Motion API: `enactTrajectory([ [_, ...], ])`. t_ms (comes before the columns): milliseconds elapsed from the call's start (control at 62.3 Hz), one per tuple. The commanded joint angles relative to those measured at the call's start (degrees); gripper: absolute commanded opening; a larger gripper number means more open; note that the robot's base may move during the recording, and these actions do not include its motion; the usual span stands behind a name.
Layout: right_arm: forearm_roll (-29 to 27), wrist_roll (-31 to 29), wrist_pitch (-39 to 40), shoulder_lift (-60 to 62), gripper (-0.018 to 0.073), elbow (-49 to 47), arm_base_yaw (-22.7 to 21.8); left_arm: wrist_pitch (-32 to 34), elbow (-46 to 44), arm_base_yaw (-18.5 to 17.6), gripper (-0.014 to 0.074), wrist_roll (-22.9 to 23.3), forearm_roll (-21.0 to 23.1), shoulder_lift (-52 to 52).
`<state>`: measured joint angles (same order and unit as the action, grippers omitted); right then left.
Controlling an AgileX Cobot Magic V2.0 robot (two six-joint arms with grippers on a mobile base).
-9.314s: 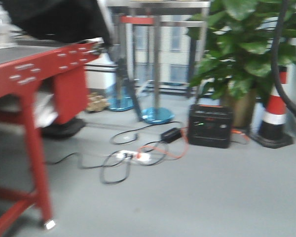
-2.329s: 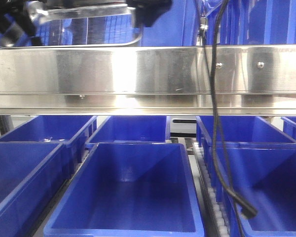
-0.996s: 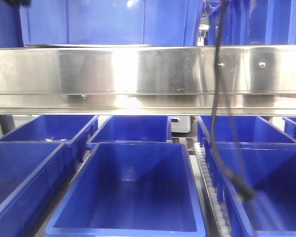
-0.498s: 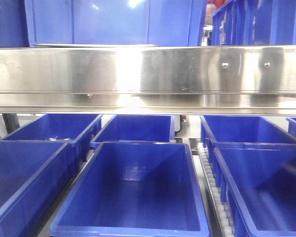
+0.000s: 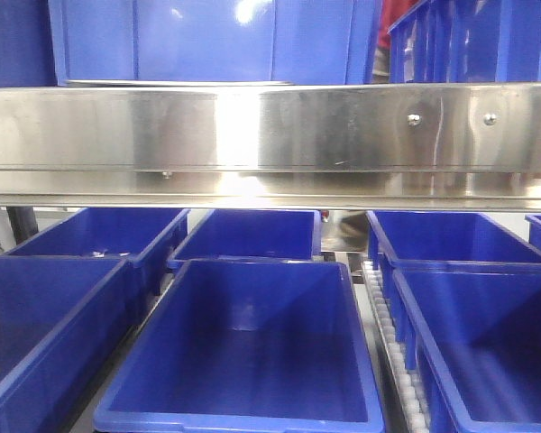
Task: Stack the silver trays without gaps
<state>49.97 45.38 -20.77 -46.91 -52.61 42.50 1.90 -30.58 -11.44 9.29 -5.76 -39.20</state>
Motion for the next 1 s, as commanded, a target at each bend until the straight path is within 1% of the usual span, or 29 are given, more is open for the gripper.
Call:
enactTrajectory([
  [0, 1.1, -0.5, 1.3, 6.5, -0.0079, 2.9, 0.0, 1.5, 0.4, -0.2, 0.0004, -0.1, 0.0, 4.3],
  [96, 1.1, -0.5, 1.3, 12.7, -0.0079, 6.2, 0.0, -0.5, 3.4, -0.2, 0.0004, -0.1, 0.0, 9.4],
  [305, 1.1, -0.5, 1.6, 22.3, -0.0079, 13.0, 0.0, 1.0, 14.1, -0.2, 0.0004, -0.1, 0.0, 22.8],
  [418, 0.6, -0.5, 1.9, 26.3, -0.0079, 15.5, 0.0, 1.1, 18.1, -0.2, 0.0004, -0.1, -0.8, 30.1],
  [514, 0.4, -0.5, 1.9, 29.3, -0.0079, 17.4, 0.0, 0.1, 20.6, -0.2, 0.0004, -0.1, -0.9, 34.0],
  [610, -0.9, -0.5, 1.9, 32.1, -0.0079, 19.1, 0.0, -0.6, 21.2, -0.2, 0.0004, -0.1, -0.9, 36.0],
  [755, -5.4, -0.5, 1.2, 36.4, -0.0079, 23.9, 0.0, -1.0, 21.2, -0.2, 0.0004, -0.1, -0.6, 36.2],
  [867, -5.7, -0.5, 2.2, 39.9, -0.0079, 27.5, 0.0, -1.9, 21.2, -0.2, 0.0004, -0.1, 0.8, 36.2],
  [980, -5.7, -0.5, 2.6, 41.9, -0.0079, 28.7, 0.0, -2.2, 21.2, -0.2, 0.0004, -0.1, 0.8, 36.2],
])
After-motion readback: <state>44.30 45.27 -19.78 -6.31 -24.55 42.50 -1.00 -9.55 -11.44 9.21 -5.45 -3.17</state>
